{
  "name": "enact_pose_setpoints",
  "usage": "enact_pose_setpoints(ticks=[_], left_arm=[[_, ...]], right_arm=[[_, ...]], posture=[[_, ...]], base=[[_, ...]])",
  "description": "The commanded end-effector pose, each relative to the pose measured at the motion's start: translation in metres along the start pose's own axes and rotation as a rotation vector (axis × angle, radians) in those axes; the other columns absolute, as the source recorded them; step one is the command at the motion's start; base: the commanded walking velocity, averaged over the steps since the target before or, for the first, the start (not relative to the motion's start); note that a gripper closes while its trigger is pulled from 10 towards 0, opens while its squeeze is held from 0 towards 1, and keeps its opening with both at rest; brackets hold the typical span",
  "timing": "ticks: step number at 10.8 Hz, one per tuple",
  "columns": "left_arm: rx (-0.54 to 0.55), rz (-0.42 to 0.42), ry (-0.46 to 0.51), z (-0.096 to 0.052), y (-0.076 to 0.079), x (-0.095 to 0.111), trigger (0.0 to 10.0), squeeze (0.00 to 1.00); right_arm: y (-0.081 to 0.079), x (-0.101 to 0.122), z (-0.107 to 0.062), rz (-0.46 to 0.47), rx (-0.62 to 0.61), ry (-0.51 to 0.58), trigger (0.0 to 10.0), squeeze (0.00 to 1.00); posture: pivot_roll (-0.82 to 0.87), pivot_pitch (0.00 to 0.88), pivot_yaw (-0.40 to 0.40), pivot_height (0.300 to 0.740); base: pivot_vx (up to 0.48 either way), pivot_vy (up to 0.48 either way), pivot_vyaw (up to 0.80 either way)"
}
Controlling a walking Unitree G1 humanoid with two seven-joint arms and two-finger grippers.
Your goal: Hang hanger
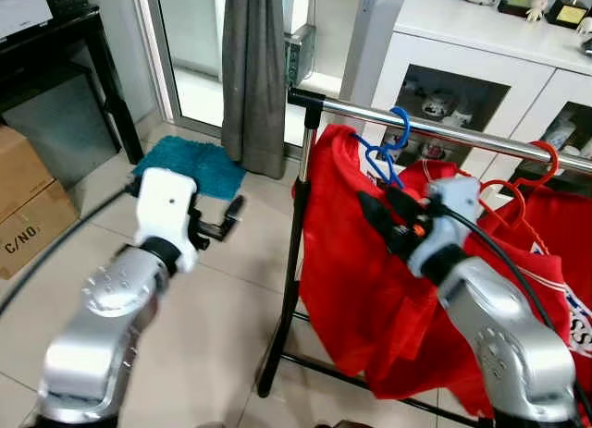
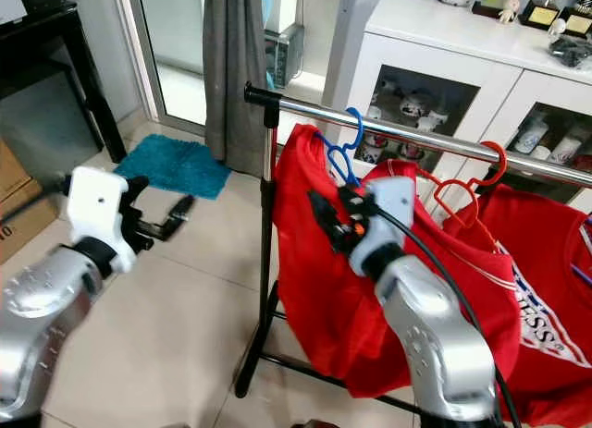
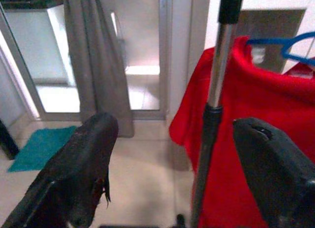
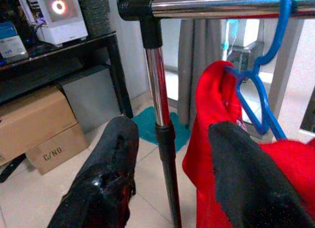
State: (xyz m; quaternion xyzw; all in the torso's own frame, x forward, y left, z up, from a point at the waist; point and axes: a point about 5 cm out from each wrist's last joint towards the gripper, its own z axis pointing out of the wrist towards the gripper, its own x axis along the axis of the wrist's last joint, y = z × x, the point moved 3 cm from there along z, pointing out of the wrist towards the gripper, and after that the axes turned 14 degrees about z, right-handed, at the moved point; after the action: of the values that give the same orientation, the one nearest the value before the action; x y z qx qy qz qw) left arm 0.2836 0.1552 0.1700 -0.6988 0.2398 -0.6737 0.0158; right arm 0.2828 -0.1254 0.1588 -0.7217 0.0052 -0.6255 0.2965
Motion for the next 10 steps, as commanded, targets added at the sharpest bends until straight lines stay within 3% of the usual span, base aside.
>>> enact_pose_setpoints(ticks=[1,2,3,6,7,8,10], left_arm=[[-0.011,0.001,0.012,0.001,0.004,0.001,10.0,1.00],[-0.047,0.024,0.034,0.001,0.013,0.003,10.0,1.00],[-0.053,0.028,0.049,0.002,0.016,0.004,10.0,1.00],[-0.054,0.033,0.069,0.006,0.018,0.004,10.0,1.00],[-0.053,0.035,0.071,0.007,0.018,0.004,10.0,1.00],[-0.050,0.036,0.077,0.008,0.017,0.006,10.0,1.00],[-0.041,0.040,0.080,0.008,0.015,0.006,10.0,1.00]], right_arm=[[0.000,0.006,-0.002,0.001,-0.005,0.019,10.0,1.00],[0.004,0.012,-0.005,-0.120,-0.063,0.093,10.0,1.00],[0.005,0.013,-0.008,-0.157,-0.076,0.115,10.0,1.00],[0.003,0.016,-0.012,-0.162,-0.090,0.170,10.0,1.00],[0.002,0.012,-0.011,-0.136,-0.076,0.135,10.0,1.00],[0.000,0.009,-0.007,-0.163,-0.061,0.100,10.0,0.00],[-0.003,0.002,-0.001,-0.202,-0.020,0.049,10.0,0.00]], posture=[[-0.03,0.000,-0.093,0.740],[-0.04,0.000,-0.084,0.740],[-0.04,0.000,-0.083,0.740],[-0.06,0.000,-0.071,0.740],[-0.06,0.000,-0.071,0.740],[-0.06,0.000,-0.071,0.740],[-0.05,0.000,-0.075,0.740]], base=[[0.000,0.000,0.00],[0.000,0.000,0.00],[0.000,0.000,0.00],[0.000,-0.480,-0.80],[0.000,-0.480,0.00],[0.000,-0.480,0.00],[0.000,-0.480,0.00]])
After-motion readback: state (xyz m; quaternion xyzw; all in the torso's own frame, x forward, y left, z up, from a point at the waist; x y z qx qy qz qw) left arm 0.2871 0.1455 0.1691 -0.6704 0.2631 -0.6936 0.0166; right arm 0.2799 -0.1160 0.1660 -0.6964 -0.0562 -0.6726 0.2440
